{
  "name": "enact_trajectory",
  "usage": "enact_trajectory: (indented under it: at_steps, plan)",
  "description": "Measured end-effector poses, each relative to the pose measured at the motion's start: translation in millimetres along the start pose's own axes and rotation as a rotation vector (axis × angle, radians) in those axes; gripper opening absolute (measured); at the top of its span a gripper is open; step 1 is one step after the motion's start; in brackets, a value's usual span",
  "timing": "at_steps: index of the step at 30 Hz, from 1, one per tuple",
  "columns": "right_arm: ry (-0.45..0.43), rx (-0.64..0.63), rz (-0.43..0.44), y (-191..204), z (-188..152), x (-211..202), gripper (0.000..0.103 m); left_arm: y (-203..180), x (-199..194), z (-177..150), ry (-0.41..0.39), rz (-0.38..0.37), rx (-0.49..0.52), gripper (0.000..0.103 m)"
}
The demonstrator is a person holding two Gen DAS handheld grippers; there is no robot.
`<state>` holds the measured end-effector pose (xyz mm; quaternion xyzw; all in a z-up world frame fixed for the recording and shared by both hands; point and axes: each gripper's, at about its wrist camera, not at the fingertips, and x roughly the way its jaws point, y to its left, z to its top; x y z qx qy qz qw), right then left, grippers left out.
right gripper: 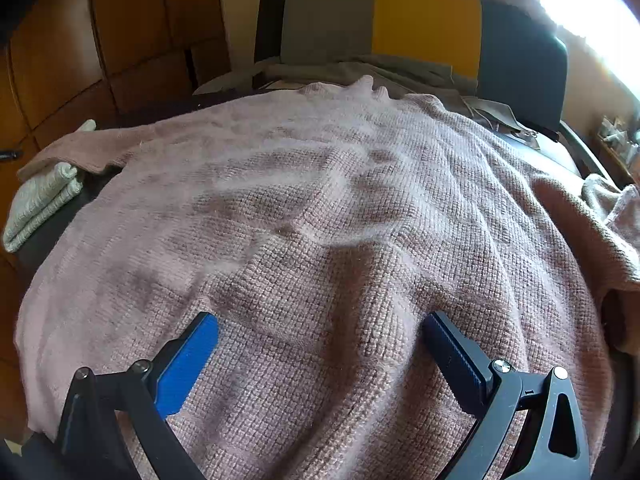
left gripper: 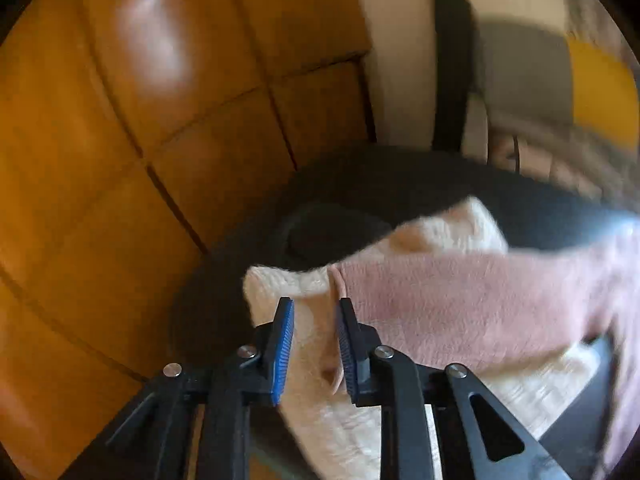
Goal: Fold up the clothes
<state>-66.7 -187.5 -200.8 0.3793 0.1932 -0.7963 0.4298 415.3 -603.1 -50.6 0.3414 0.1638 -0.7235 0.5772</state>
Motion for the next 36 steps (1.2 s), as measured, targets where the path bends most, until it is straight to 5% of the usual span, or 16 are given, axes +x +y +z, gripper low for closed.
enact_trajectory:
  at_steps: [4,10,15,21,27,31,36]
  plan:
    - [-0.001,0.0,-0.002,-0.2,0.4,0.8,0.103,-16.0,-33.9,3.3,-0.094,-0.16,-0.154,0.03]
    - [-0.003,0.0,-0.002,0.1,-0.6,0.3,0.103,-151.7,-56.7,-7.9,-0.145,-0.38,0.208,0.033]
    - [-0.004,0.0,-0.002,0.5,-0.7,-0.1,0.103,-243.3,-18.9,4.0,0.044,-0.505,0.291,0.034]
    - [-0.005,0.001,0.0,-0.4,-1.1,-1.4,0.103,-284.6,60.0,-7.6,0.312,-0.416,0.167,0.034]
    - [-0.004,0.003,0.003,-1.0,-1.5,-1.9,0.103,-287.5,73.1,-26.0,0.22,-0.348,0.17,0.043]
    - [-0.005,0.005,0.005,-2.2,-2.1,-2.0,0.103,-293.8,65.8,-20.5,0.271,-0.288,0.137,0.047]
    - [-0.008,0.007,0.01,-4.8,-2.8,-2.1,0.103,-323.2,-18.1,-52.5,0.146,-0.417,0.136,0.055]
